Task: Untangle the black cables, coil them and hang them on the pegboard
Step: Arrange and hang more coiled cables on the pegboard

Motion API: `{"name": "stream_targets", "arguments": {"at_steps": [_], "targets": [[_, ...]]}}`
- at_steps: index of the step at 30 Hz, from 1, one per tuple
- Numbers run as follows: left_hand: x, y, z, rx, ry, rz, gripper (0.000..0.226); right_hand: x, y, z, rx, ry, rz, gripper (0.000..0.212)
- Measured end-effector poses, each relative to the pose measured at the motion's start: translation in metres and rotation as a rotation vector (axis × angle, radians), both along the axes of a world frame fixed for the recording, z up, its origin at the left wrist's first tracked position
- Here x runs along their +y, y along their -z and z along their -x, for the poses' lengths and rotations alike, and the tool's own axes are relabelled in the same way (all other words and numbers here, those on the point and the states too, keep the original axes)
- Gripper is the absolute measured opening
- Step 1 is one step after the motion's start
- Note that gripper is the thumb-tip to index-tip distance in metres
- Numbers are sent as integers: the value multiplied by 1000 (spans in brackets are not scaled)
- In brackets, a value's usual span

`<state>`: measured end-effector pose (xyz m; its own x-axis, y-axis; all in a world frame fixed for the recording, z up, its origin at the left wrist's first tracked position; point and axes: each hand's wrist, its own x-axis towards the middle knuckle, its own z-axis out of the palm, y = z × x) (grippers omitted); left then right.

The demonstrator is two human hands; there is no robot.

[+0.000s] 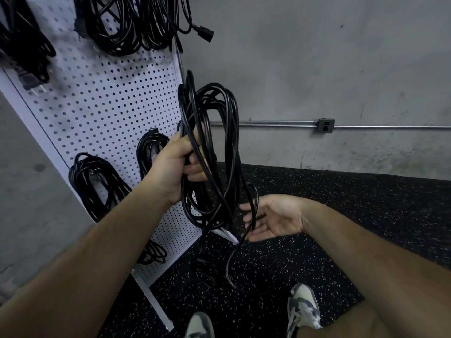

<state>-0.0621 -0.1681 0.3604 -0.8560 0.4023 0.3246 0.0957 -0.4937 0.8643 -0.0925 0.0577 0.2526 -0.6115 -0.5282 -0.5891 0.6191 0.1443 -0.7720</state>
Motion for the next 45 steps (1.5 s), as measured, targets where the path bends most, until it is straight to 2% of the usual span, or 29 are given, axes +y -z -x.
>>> {"name": "stream_targets", "arguments": {"at_steps": [6,9,13,18,21,23,27,29,33,37,41,43,45], "targets": [[1,5,3,-15,-66,22,9,-3,3,-11,-153,-190,22,95],[3,4,2,-3,-63,35,9,-3,-1,-12,-89,-332,64,93],[3,3,2,-15,-125,67,24,-1,-5,-8,-44,-430,257,78],[1,5,1,-24,-116,57,17,-1,-12,-6,44,-198,370,38],[0,5,2,-30,-113,60,27,4,-20,-4,82,-81,365,57],[-3,6,3,-40,-104,56,27,6,-24,-2,91,-11,370,62],[-8,15,5,-37,-52,64,27,8,-28,1,120,185,328,28],[-9,24,3,-50,-55,100,28,8,-28,0,157,234,262,39],[-7,43,-4,-90,-104,173,25,3,-29,4,247,257,171,47],[3,57,-9,-186,-236,203,14,-3,-33,10,411,347,125,54],[17,67,-6,-282,-371,315,20,-11,-33,4,552,286,89,47],[24,68,-6,-283,-373,331,23,-16,-34,0,640,235,27,40],[29,67,-6,-263,-354,337,24,-21,-35,-4,724,183,-75,54]]}}
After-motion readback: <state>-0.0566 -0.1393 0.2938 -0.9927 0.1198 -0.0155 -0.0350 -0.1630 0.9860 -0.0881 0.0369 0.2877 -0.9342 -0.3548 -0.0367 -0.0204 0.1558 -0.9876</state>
